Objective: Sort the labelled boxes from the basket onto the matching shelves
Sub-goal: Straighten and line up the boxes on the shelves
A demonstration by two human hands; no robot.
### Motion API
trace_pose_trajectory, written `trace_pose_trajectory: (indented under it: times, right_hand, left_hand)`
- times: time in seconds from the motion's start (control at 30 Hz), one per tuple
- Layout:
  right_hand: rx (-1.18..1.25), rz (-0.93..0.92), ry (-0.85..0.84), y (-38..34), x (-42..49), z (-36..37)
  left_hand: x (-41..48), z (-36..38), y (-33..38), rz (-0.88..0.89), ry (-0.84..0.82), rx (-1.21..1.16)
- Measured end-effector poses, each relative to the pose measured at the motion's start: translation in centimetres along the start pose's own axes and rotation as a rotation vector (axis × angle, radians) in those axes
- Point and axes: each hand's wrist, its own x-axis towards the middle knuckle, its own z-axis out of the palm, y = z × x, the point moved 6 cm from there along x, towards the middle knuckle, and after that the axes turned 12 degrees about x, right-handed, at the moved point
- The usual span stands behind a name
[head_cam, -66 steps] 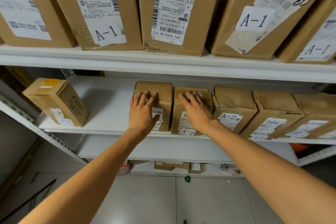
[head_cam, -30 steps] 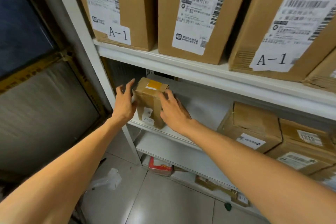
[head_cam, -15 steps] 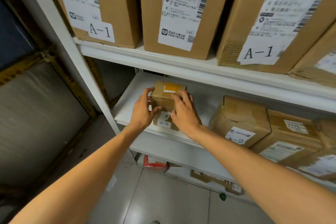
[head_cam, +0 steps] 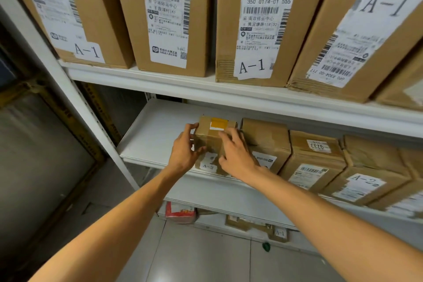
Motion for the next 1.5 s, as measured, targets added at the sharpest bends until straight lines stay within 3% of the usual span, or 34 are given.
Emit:
trace_pose_trajectory:
  times: [0.27,0.6,1.0,1.5]
  right_hand:
    - [-0.211,-0.076,-0.099,0.3,-0.5,-1.2]
    - [-0.3,-0.167,-0.039,0.0,-2.4,-5.1]
    - [-0.36,-0.151,-0.11,6.3,-13.0,-15.2]
    - [-0.443,0.125,0.099,15.7,-34.0,-33.7]
  left_hand:
    - [-0.2,0.2,0.9,-0.019,-0.073,0.145]
    - [-2.0,-2.9,5.4,0.057,0.045,0.508]
    - [-8.9,3.5,21.6,0.188,-0.012,0.713]
    - [-19.1,18.0,44.1,0.474,-0.205,0.676]
